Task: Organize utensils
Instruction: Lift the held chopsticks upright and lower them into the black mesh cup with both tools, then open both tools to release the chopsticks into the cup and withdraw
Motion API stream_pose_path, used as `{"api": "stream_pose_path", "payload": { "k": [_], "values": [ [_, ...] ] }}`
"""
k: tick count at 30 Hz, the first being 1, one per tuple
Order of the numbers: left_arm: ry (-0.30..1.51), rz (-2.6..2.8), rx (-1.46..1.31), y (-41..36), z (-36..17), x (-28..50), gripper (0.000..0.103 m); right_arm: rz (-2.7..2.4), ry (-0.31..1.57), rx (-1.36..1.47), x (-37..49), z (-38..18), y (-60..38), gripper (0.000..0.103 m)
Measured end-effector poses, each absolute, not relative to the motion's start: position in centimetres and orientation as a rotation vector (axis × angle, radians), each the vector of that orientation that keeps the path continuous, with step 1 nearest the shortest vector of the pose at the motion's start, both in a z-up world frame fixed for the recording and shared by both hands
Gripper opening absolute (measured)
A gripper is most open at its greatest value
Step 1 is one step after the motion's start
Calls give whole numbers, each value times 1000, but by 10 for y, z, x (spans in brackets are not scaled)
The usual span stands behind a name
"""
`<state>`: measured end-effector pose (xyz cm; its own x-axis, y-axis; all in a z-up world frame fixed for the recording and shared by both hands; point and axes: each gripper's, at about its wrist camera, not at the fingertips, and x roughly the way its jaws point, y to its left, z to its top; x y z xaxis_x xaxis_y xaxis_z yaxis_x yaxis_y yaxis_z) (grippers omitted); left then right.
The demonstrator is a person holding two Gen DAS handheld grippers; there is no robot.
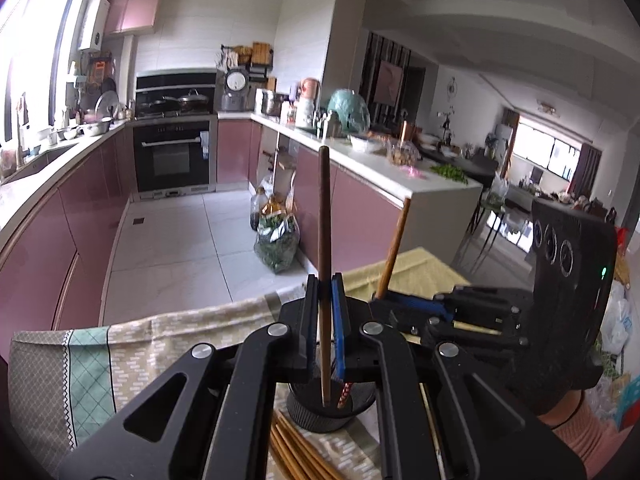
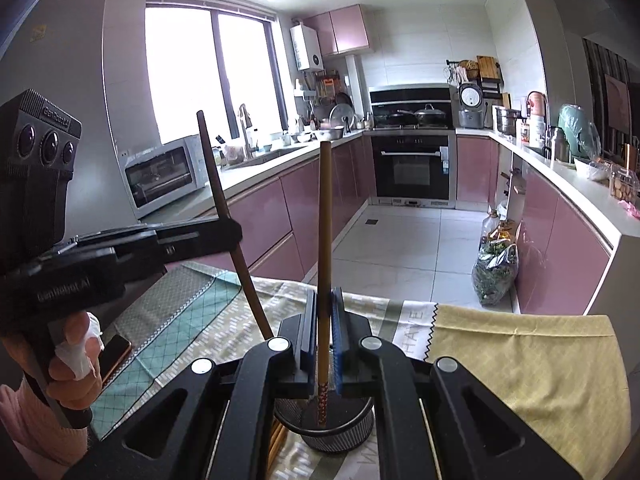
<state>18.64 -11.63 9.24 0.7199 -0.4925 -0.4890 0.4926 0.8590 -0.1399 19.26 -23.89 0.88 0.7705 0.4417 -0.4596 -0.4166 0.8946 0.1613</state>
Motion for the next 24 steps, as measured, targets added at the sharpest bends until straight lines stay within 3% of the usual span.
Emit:
{"api": "stream_pose_path", "payload": {
  "k": [14, 17, 24],
  "values": [
    [713, -530, 32, -128, 25, 231, 8, 447, 665, 69, 225, -21, -232, 8],
    [721, -510, 14, -125, 17, 238, 15, 438, 660, 85, 225, -21, -232, 8],
    [679, -453, 21, -112, 13, 226, 33, 440, 640, 95, 216, -20, -234, 21]
  ]
}}
